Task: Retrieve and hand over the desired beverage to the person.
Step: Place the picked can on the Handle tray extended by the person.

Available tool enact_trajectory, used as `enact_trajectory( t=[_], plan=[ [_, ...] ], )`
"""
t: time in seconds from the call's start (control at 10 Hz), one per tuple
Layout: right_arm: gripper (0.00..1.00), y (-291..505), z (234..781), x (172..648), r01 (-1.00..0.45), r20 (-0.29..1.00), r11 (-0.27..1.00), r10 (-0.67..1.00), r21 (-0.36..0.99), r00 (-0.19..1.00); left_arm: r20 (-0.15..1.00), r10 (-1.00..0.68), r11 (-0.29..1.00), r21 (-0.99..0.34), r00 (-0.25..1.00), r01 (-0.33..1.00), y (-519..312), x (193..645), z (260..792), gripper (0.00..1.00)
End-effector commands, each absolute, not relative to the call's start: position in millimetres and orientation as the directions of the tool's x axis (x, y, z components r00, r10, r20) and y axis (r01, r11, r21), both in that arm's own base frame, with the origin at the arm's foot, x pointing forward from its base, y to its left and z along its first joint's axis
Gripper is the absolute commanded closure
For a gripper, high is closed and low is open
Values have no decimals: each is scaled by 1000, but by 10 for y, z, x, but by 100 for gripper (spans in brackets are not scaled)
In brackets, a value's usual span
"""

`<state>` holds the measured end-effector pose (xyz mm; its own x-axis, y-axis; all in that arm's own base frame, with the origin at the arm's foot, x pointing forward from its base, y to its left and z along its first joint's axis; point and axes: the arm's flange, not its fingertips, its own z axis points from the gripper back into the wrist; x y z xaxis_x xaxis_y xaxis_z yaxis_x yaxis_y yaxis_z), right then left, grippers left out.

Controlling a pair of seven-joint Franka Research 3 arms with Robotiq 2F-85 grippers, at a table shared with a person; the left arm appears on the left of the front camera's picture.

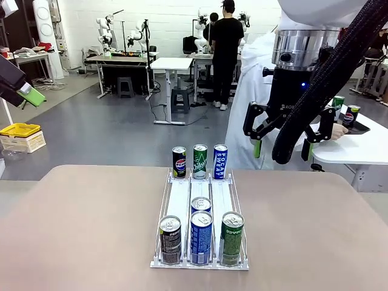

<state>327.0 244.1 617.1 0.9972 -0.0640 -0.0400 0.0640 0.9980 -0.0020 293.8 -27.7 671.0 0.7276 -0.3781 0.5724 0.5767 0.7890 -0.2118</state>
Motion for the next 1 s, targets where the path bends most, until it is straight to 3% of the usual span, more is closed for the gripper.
enact_trajectory(
  t=[0.0,0.2,0.3,0.4,0.5,0.6,0.8,0.9],
  plan=[
    [0,2424,6181,3277,59,-40,998,-60,-4,997,581,-369,788,-219,726,576,-296,2941,6709,0],
    [0,2441,6171,3270,64,-40,998,-64,-2,997,581,-369,788,-219,726,576,-296,2941,6709,0],
    [0,2152,6225,3370,33,-67,991,-24,129,997,581,-369,788,-219,726,576,-296,2941,6709,0],
    [0,1810,6237,3448,-55,-12,968,60,246,998,581,-369,788,-219,726,576,-296,2941,6709,0],
    [0,1438,6203,3532,-173,152,941,133,292,979,581,-369,788,-219,726,576,-296,2941,6709,0],
    [0,1026,6087,3588,-155,262,914,56,375,963,581,-369,788,-219,726,576,-296,2941,6709,0],
    [0,395,5819,3624,-53,448,956,-87,290,890,581,-369,788,-219,726,576,-296,2941,6709,0],
    [0,136,5737,3559,-97,471,952,-54,291,880,581,-369,788,-219,726,576,-296,2941,6709,0]
  ],
)
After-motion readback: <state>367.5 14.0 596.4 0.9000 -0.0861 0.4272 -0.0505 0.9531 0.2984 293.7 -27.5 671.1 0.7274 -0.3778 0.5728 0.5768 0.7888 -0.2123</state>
